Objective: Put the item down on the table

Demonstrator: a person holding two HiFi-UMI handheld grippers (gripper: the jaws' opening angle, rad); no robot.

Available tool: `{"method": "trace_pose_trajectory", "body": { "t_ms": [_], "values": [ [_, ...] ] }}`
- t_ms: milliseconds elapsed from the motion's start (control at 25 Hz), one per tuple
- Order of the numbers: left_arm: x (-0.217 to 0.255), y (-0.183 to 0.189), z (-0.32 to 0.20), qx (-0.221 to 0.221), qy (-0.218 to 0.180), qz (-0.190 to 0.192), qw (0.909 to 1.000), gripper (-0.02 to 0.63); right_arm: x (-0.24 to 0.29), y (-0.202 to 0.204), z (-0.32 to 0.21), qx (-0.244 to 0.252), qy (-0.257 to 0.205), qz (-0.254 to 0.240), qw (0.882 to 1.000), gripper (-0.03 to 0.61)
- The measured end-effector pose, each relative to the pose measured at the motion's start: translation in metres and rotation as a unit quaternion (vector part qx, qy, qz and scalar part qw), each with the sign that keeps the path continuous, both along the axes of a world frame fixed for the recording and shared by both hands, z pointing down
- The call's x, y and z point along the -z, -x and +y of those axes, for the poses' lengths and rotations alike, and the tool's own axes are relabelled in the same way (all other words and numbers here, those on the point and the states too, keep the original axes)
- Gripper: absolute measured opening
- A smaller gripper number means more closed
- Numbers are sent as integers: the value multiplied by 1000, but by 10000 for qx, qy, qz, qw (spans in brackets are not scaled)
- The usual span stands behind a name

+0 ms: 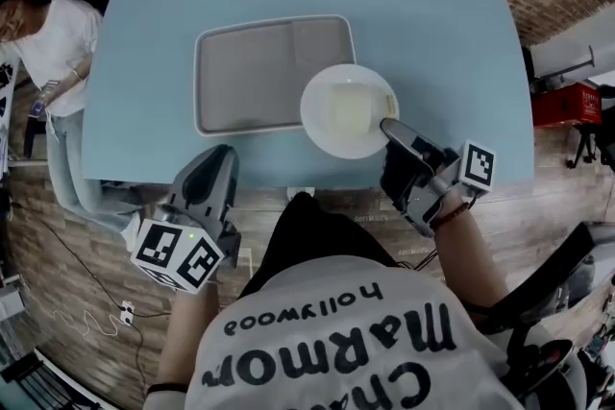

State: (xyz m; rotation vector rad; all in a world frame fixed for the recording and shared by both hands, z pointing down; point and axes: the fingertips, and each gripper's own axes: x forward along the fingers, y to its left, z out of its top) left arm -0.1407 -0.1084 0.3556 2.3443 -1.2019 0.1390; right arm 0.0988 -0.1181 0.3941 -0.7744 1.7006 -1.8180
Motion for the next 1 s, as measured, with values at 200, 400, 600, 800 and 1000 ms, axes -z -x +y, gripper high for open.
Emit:
{"method": "trace_pose_trajectory", "body": {
  "t_ms": [200,400,600,800,1000],
  "values": [
    [-2,2,-13,-35,-3,-23,10000,37,-5,2,-8,-9,20,-15,10000,43],
    [-2,-4,-22,-150,-54,-1,9999,37,-7,4,-14,-51,-16,-32,10000,43],
    [6,-7,-25,-273,-101,0,9996,37,-2,6,-14,-73,-50,-32,10000,43],
    [10,-3,-49,-356,-53,39,9993,37,1,11,-35,-138,-21,-1,9999,43],
    [-1,-1,-87,-483,-3,69,9988,37,-11,13,-67,-213,49,79,9997,43]
  ]
}}
